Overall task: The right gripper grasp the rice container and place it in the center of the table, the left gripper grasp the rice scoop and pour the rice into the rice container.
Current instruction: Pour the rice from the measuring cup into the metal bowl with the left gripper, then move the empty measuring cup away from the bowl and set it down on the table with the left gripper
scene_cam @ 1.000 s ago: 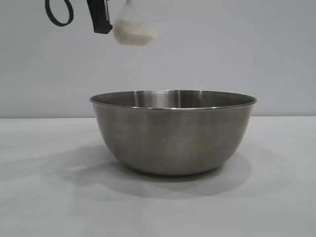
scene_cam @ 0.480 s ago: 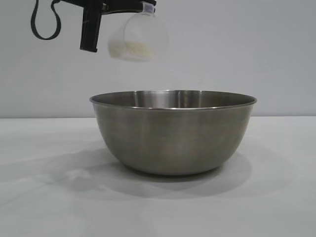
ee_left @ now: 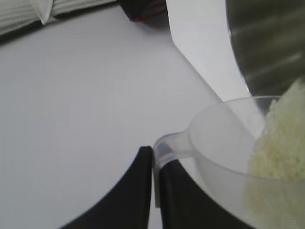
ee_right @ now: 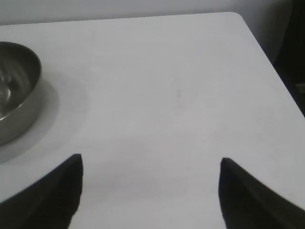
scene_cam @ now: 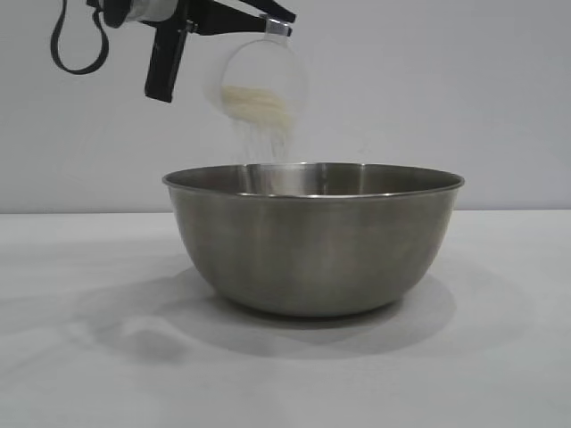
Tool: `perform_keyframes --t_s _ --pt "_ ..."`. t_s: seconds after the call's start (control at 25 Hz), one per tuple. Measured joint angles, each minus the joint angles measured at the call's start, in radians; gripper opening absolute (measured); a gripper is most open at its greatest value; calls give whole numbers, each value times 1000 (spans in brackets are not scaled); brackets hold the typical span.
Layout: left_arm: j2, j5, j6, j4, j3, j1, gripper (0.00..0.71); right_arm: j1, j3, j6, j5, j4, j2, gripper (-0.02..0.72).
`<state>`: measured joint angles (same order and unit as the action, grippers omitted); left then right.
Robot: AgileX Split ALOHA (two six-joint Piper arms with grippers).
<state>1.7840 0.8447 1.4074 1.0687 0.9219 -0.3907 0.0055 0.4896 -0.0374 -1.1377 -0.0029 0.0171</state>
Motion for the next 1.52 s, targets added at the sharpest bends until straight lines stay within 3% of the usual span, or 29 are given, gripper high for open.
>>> perform_keyframes --t_s 0.84,1.36,1.52 --pt "29 -24 537 -39 2 -1 0 0 0 0 0 0 0 550" --pt "29 58 651 -54 2 -1 0 0 0 0 0 0 0 550" --pt "29 68 570 -83 2 -1 0 0 0 0 0 0 0 550"
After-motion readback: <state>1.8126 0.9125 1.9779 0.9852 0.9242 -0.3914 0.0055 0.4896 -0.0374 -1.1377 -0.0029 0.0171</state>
